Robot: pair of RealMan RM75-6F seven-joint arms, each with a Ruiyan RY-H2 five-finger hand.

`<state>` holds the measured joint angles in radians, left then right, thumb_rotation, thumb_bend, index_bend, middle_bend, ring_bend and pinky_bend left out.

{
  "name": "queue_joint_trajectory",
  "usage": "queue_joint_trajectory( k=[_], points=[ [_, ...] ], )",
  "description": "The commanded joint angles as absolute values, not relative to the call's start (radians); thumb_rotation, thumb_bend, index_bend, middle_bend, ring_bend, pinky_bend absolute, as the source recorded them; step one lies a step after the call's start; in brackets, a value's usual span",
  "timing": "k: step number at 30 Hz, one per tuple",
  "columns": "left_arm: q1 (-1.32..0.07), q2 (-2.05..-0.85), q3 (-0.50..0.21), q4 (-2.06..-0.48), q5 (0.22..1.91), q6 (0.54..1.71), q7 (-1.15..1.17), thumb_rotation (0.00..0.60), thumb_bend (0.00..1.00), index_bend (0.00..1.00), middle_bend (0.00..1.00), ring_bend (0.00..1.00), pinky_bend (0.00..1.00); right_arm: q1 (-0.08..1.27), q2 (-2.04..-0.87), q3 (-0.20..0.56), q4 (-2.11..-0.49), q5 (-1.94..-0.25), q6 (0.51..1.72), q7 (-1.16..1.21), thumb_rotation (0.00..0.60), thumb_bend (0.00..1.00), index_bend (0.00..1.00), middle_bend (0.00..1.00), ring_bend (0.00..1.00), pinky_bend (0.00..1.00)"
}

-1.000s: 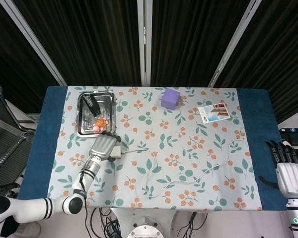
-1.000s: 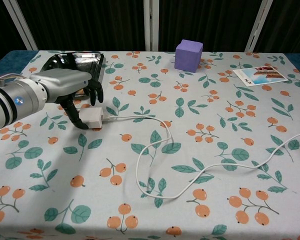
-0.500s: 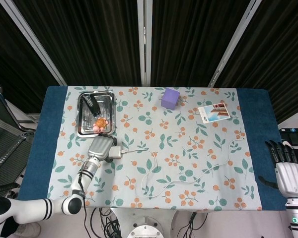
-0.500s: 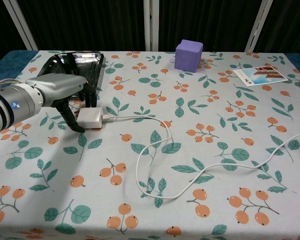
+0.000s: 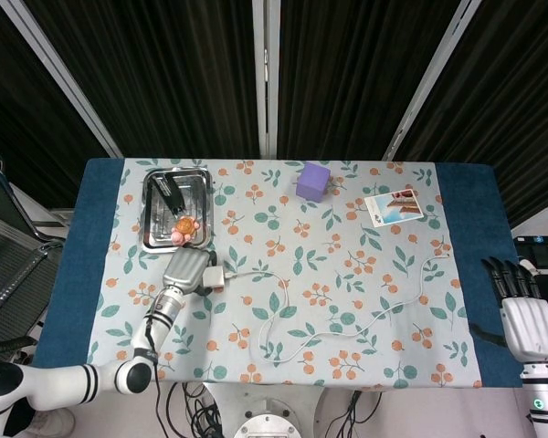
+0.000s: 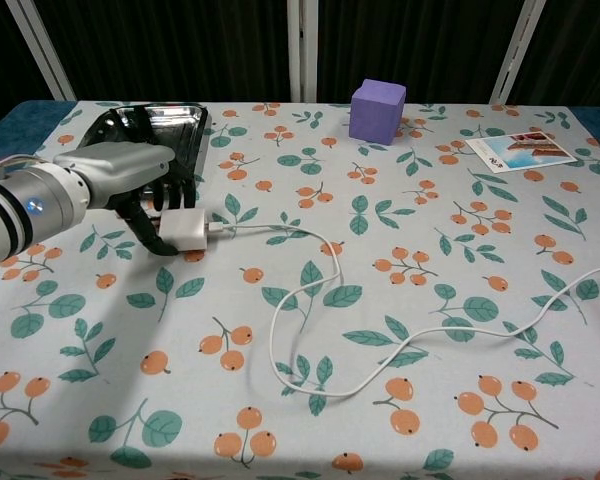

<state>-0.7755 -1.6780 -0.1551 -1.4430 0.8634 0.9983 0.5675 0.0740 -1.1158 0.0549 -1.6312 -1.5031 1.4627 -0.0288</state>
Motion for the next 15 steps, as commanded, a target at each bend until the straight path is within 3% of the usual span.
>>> queue_joint_trajectory(
  k=[1, 8, 15],
  points=[
    [-0.775, -1.669, -0.173, -1.466, 0.887, 0.998, 0.528, 0.600, 0.32, 0.58, 0.55, 0.40, 0.25, 0.103, -1.113, 0.063, -1.684, -1.520, 1.437, -0.041, 0.600, 0.06, 0.01, 0.07, 0.00, 0.00],
    [-0.817, -1.674, -0.216, -1.523, 0.956, 1.000, 0.504, 0.600, 0.33, 0.58, 0.55, 0.41, 0.26, 0.216, -1.150, 0.113, -1.905, -1.503, 1.314, -0.141, 0.600, 0.10, 0.07, 0.14, 0.00, 0.12],
    [-0.864, -1.700, -0.283, -1.565, 0.939, 1.016, 0.504, 0.600, 0.33, 0.58, 0.56, 0.42, 0.26, 0.358, -1.293, 0.194, -2.063, -1.317, 1.179, -0.311, 0.600, 0.13, 0.18, 0.19, 0.03, 0.16]
  ],
)
